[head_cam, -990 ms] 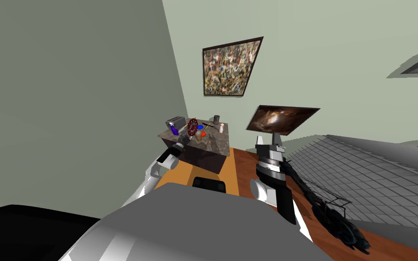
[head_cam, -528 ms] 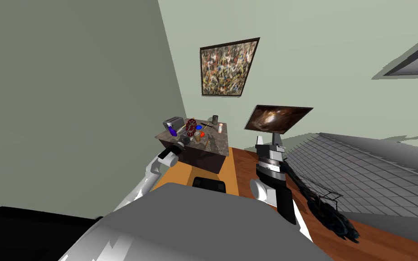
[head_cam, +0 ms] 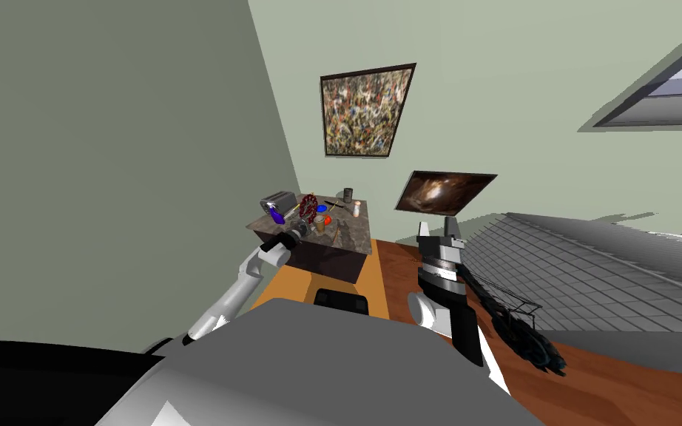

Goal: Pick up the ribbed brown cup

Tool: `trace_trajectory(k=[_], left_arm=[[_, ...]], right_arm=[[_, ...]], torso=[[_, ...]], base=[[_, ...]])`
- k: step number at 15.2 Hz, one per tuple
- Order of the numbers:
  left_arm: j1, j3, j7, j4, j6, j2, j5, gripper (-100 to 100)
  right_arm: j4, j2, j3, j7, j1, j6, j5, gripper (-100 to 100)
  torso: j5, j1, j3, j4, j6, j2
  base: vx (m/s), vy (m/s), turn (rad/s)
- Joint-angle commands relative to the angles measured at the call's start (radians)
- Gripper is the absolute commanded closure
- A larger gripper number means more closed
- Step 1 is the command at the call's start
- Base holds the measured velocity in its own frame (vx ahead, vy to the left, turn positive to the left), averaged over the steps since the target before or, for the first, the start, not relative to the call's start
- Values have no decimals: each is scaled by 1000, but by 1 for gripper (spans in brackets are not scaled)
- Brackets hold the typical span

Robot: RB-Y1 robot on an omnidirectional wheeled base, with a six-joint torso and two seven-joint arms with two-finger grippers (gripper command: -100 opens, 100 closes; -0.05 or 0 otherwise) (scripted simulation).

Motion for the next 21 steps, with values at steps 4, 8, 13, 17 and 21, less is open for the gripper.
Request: trace_trajectory(k=[4,8,13,17,21], left_arm=[[-51,1,43,25,113,49,57,-100],[-82,1,67,40,193,77,90,-100],[-113,1,91,55,290,104,123,-100],[-143,0,116,70,370,130,156,-100],[-174,0,140,85,452,156,189,-100]], right_arm=[[0,0,0,0,0,0,0,0],[0,0,0,0,0,0,0,0],[0,0,0,0,0,0,0,0],[0,0,0,0,0,0,0,0],[0,0,0,0,0,0,0,0]], torso=[[0,0,0,0,-1,0],[0,0,0,0,-1,0],[0,0,0,0,0,0],[0,0,0,0,0,0],[0,0,0,0,0,0]], base=[[11,12,-81],[10,12,-82],[11,15,-90],[10,13,-82],[10,13,-86]])
